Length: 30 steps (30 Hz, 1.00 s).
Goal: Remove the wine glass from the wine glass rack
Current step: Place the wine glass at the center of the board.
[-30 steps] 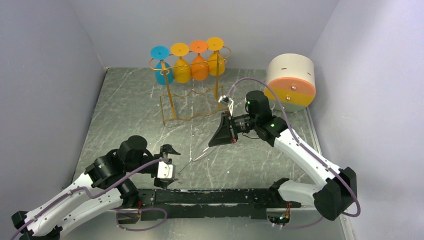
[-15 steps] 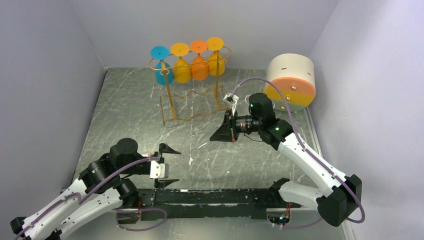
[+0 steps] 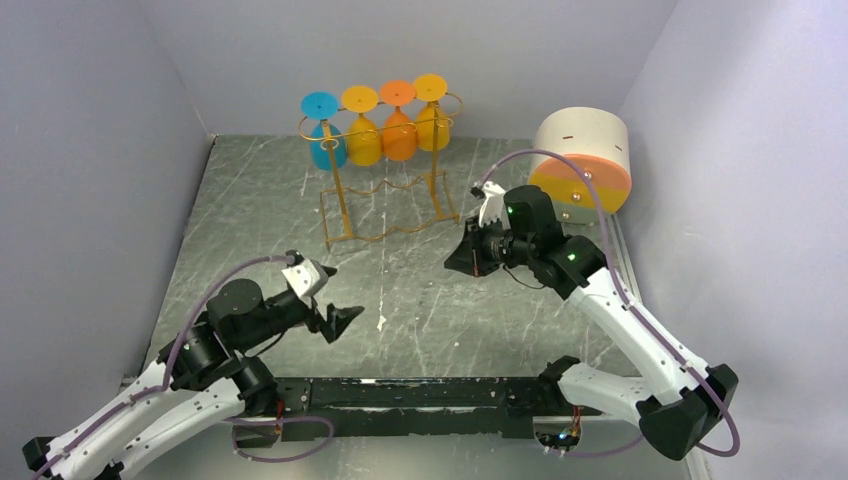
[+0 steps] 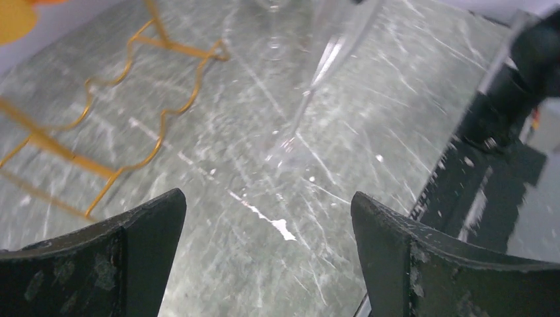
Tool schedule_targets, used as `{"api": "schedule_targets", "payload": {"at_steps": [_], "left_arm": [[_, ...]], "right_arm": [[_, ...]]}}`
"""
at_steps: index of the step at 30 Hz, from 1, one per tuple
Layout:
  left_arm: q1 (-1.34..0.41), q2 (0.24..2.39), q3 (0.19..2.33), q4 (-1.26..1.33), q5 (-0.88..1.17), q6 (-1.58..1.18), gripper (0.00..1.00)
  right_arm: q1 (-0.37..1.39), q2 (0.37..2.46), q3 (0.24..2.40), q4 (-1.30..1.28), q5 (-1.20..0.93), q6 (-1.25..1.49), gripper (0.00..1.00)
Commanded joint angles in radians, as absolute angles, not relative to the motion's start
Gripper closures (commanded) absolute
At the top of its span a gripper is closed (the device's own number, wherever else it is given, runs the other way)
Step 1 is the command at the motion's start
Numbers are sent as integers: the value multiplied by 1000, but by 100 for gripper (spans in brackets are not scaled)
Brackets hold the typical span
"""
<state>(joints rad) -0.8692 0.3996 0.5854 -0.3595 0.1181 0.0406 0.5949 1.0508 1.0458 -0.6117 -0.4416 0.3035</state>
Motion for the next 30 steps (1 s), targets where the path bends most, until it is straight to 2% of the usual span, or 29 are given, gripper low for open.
{"api": "schedule_targets", "payload": {"at_steps": [1, 5, 9, 19, 23, 30], "left_arm": [[-867, 382, 620, -410, -268, -229, 1], [-867, 359, 631, -490, -474, -418, 1], [-867, 338, 634, -503, -468, -446, 1], [-867, 376, 651, -590, -534, -502, 1], [-867, 405, 655, -592, -523, -505, 1], [-867, 448, 663, -642, -566, -577, 1]], "right_arm": [[598, 1052, 1140, -813, -135, 306, 100], [598, 1055, 1205, -902, 67, 358, 100], [599, 1072, 1256, -958, 197, 377, 100], [596, 1163, 1211, -923, 520, 468, 100], [590, 1193, 1209, -927, 519, 461, 100], [569, 1181, 1235, -1018, 385, 418, 100]]}}
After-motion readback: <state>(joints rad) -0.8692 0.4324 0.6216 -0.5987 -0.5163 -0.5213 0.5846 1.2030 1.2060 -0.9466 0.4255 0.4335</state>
